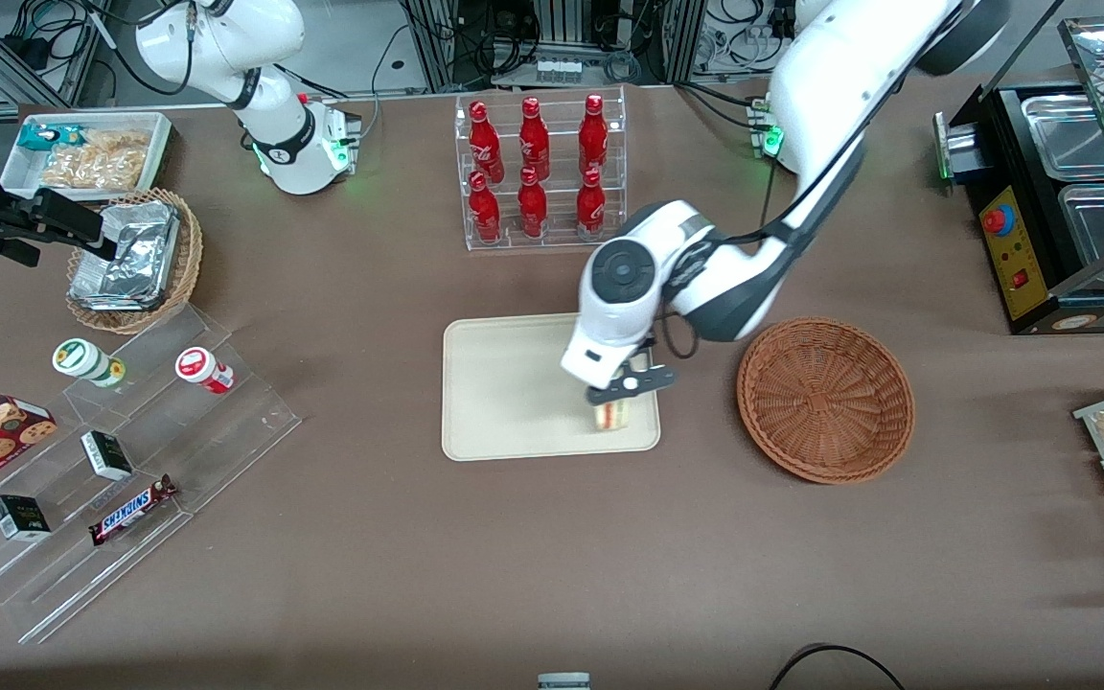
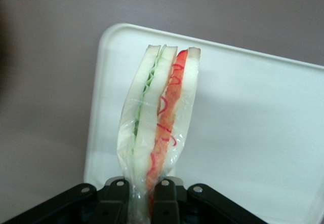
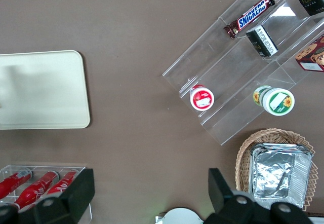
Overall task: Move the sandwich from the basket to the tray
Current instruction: 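Lift the sandwich and carry it over the cream tray, then lower the sandwich onto the tray and open the left gripper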
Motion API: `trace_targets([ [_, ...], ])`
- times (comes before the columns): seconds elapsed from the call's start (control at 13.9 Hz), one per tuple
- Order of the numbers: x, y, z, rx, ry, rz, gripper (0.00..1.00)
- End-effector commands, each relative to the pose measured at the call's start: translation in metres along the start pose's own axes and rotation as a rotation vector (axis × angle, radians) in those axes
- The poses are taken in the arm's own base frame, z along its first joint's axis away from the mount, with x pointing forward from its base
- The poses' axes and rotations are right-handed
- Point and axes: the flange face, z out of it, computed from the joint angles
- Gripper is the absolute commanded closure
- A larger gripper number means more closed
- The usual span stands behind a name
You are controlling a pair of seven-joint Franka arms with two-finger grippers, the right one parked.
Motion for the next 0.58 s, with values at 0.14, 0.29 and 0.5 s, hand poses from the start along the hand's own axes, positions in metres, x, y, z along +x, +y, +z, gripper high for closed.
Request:
trace_targets([
  [0.14, -0.012, 0.057, 0.029, -0.025, -0.007, 0.02, 0.95],
  [0.29, -0.017, 0.067, 0.04, -0.022, -0.005, 0.031, 0.95],
  [0.5, -0.025, 0.072, 0.061, 0.006, -0.002, 0.054, 0.95],
])
